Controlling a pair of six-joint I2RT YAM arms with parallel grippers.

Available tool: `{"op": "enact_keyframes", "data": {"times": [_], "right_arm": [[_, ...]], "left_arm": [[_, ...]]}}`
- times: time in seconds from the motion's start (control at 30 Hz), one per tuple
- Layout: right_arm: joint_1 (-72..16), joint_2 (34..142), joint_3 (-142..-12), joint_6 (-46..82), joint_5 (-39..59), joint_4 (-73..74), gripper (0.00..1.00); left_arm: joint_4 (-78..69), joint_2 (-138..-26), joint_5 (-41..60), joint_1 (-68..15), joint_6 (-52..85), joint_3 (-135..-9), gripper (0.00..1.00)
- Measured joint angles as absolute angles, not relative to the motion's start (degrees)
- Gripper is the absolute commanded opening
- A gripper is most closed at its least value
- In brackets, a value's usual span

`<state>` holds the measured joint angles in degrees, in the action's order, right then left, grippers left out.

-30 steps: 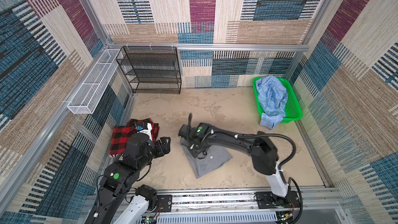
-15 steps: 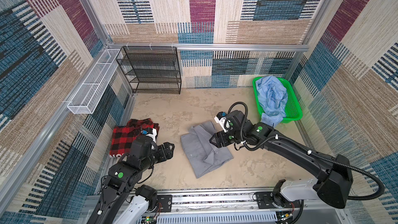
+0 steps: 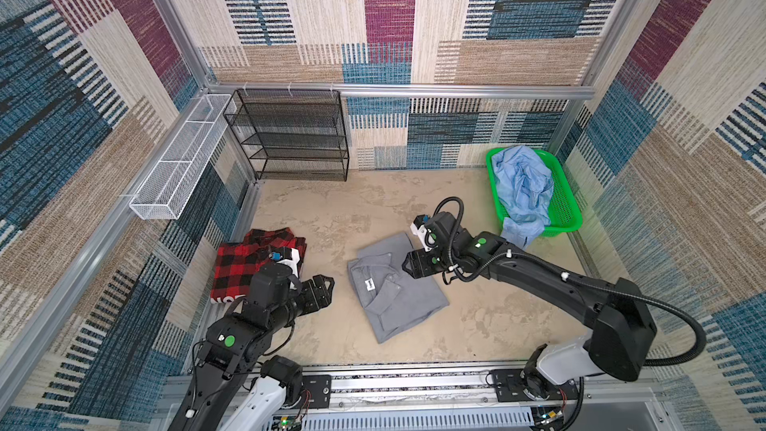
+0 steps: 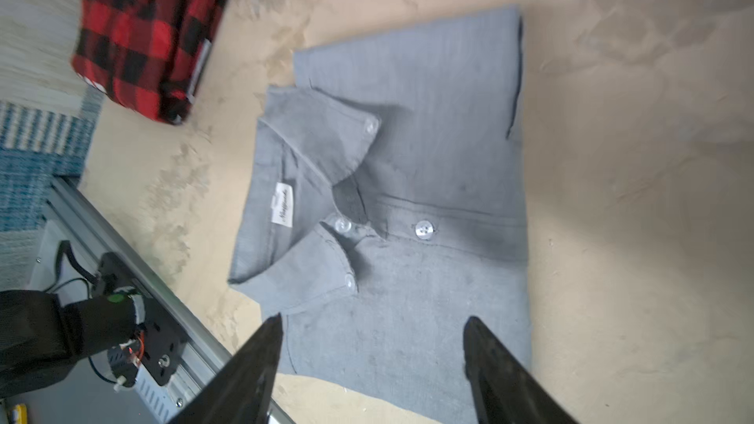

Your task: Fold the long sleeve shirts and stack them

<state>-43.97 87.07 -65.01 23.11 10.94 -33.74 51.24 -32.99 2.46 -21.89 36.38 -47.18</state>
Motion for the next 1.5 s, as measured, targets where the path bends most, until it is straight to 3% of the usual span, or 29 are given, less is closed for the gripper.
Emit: {"op": "enact_keyframes", "data": {"times": [0.27,0.4,0.63,0.83,1.07,1.17,1.5], "right_arm": [[-52.8,101.0,-71.5,23.1,14.5,-28.3,0.65],[-54.3,99.0,-70.3,23.1,16.4,-27.0,0.67],[-40.8,83.7,-63.2,23.5,13.7,-26.8,0.71],[-32.1,82.8,-54.1,23.1,8.0,-28.3,0.7],[-31.7,85.5,-47.3,24.7,2.7,-29.0,0.66],[-34.8,85.8,-45.7,26.1,0.9,-29.0,0.67],[-57.7,85.9,-44.9,38.0,4.2,-26.5,0.66]], "left_arm": [[51.3,-32.5,1.9,-21.9,37.4,-46.4,0.8],[51.3,-32.3,1.9,-22.0,38.0,-45.3,0.8],[51.2,-33.0,3.4,-22.5,39.4,-42.9,0.79],[50.8,-33.4,4.0,-22.6,40.3,-42.3,0.79],[50.8,-33.1,4.5,-22.6,40.5,-42.3,0.79],[50.9,-33.7,4.4,-22.6,40.5,-42.6,0.79],[55.2,-35.3,1.3,-22.6,40.5,-48.1,0.8]]}}
